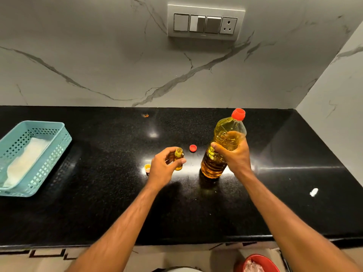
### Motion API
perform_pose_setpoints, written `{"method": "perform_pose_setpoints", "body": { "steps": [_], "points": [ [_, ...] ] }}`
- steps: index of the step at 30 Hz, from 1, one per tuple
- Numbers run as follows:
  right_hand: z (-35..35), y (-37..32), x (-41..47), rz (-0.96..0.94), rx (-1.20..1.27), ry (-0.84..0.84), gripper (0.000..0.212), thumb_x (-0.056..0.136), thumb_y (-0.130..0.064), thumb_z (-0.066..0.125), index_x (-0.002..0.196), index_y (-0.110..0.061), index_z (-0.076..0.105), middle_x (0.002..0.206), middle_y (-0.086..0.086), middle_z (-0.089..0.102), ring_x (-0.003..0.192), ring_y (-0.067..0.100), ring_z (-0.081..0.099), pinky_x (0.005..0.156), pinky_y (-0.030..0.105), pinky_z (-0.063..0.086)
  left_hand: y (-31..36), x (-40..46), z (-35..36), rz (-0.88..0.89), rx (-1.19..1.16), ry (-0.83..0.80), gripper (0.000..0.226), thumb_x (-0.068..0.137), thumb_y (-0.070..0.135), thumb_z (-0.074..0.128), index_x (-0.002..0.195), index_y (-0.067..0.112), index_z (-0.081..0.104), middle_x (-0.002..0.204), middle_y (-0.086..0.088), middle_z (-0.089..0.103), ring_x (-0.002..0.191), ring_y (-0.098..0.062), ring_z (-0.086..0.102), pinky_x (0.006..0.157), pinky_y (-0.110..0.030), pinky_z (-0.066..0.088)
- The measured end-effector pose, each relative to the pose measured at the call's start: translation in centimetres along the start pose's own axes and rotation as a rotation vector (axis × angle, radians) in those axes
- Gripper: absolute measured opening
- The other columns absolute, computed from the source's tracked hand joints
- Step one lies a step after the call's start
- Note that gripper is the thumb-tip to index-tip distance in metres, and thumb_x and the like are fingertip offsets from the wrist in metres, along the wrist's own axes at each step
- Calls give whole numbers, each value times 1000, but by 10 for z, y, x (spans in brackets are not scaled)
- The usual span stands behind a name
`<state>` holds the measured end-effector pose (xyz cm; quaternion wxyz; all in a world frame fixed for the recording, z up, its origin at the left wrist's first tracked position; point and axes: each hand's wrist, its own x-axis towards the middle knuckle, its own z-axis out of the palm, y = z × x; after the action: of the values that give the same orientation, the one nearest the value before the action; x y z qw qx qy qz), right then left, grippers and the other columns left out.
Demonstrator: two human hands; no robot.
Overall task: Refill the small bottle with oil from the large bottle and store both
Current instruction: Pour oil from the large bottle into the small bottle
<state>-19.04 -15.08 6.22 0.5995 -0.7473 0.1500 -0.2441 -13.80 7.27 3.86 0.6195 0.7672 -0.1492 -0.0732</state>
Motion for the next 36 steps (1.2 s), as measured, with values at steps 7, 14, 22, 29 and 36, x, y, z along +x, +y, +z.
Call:
{"method": "perform_pose_setpoints", "body": {
  "steps": [7,14,22,29,36],
  "points": [
    [4,6,7,18,-23,35,61,66,-19,87,114,-16,49,111,-19,59,102,12,63,88,38,56,-42,-4,-1,-122,55,32,34,74,11,81,103,22,65,98,-1,72,96,-18,69,92,-33,54],
    [1,9,7,-38,-66,18,65,66,-17,88,116,-5,48,106,-44,52,104,9,60,91,41,54,-52,-9,-4,-131,88,17,33,77,15,79,103,28,63,100,4,71,99,-13,67,92,-26,50],
    [1,19,6,-12,-50,13,70,66,-26,88,120,-16,45,115,-1,58,109,18,61,91,45,54,-57,-11,-4,-151,88,19,39,76,14,80,112,19,65,103,4,71,99,-8,66,98,-31,51],
    [-1,20,-2,29,-55,-5,88,66,-39,86,136,-22,35,130,-3,51,118,10,54,96,31,50,-61,-24,-8,-198,135,1,66,77,23,80,137,20,52,133,1,58,123,-12,54,108,-34,43],
    [-2,27,-95,149,40,285,50,83,-50,62,123,-26,43,119,7,55,108,15,55,90,17,45,-63,-32,-36,85,416,364,22,88,14,66,108,22,64,108,2,57,94,-13,60,77,-32,57]
  ]
}}
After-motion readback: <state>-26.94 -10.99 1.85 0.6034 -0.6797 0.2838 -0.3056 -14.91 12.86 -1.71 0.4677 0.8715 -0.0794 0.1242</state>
